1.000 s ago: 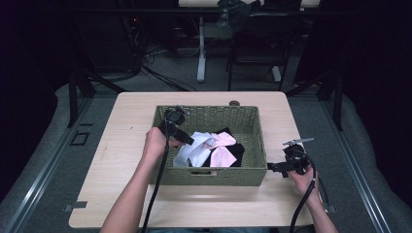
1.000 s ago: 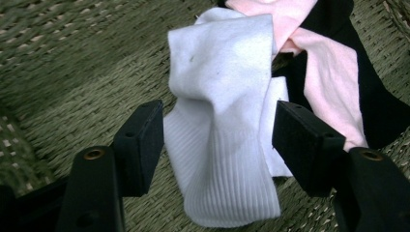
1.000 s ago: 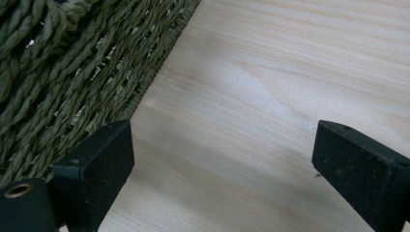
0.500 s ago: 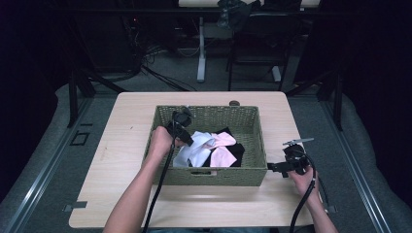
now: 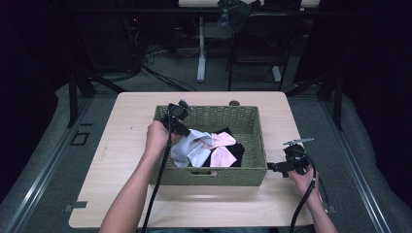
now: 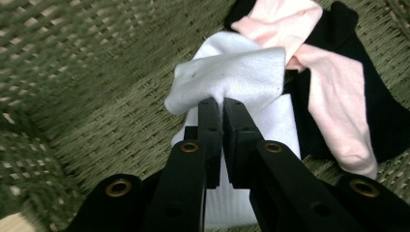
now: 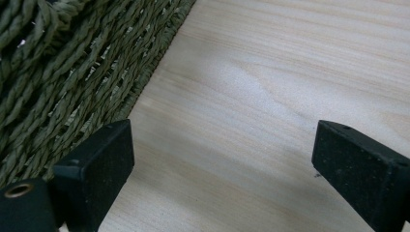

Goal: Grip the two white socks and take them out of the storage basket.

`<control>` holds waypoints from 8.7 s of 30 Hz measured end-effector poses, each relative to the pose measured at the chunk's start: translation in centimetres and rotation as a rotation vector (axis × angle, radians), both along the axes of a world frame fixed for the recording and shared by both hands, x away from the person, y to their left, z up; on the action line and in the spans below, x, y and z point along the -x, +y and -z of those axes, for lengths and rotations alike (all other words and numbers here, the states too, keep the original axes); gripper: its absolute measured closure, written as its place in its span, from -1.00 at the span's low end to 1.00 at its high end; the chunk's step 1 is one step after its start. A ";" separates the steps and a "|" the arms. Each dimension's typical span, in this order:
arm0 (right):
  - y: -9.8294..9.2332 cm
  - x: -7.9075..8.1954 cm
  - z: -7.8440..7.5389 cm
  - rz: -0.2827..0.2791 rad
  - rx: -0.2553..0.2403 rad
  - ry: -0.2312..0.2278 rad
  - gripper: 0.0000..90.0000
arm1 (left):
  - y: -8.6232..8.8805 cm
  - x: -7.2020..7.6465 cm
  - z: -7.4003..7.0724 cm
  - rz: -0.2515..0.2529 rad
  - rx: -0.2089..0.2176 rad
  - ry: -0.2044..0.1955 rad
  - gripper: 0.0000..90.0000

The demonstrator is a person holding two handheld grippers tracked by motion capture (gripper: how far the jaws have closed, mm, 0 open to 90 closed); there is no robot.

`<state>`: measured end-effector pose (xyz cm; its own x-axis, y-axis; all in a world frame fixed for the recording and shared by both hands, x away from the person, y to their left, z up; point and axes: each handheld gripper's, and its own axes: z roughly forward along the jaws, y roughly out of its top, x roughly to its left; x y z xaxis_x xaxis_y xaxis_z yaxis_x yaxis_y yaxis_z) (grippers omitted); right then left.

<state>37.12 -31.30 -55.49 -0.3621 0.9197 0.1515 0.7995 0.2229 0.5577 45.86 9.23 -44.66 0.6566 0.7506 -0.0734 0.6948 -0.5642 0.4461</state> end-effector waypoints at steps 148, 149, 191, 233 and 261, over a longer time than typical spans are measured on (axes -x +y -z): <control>0.3 -0.1 0.1 -0.016 -0.004 0.010 -0.83 | 21.4 7.9 -0.4 -0.496 0.155 -0.136 -0.91; 0.3 -0.1 0.1 -0.016 -0.003 0.010 -0.83 | 21.2 8.0 -0.9 -0.489 0.156 -0.142 -0.93; 0.2 -0.1 0.1 -0.019 -0.010 0.014 -0.83 | 6.7 4.2 -3.1 -0.145 0.117 -0.146 -0.96; -0.1 -0.1 0.0 -0.012 -0.014 0.012 -0.83 | -1.4 0.3 5.3 0.080 -0.076 0.229 0.05; -0.1 -0.1 0.1 -0.008 -0.016 0.011 -0.83 | 1.4 1.8 -1.1 0.072 -0.033 0.076 0.88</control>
<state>37.27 -31.38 -55.55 -0.3676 0.9143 0.1701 0.8038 0.2204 0.5525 44.10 10.61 -43.60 0.7023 0.7047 -0.1010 0.6830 -0.6270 0.3746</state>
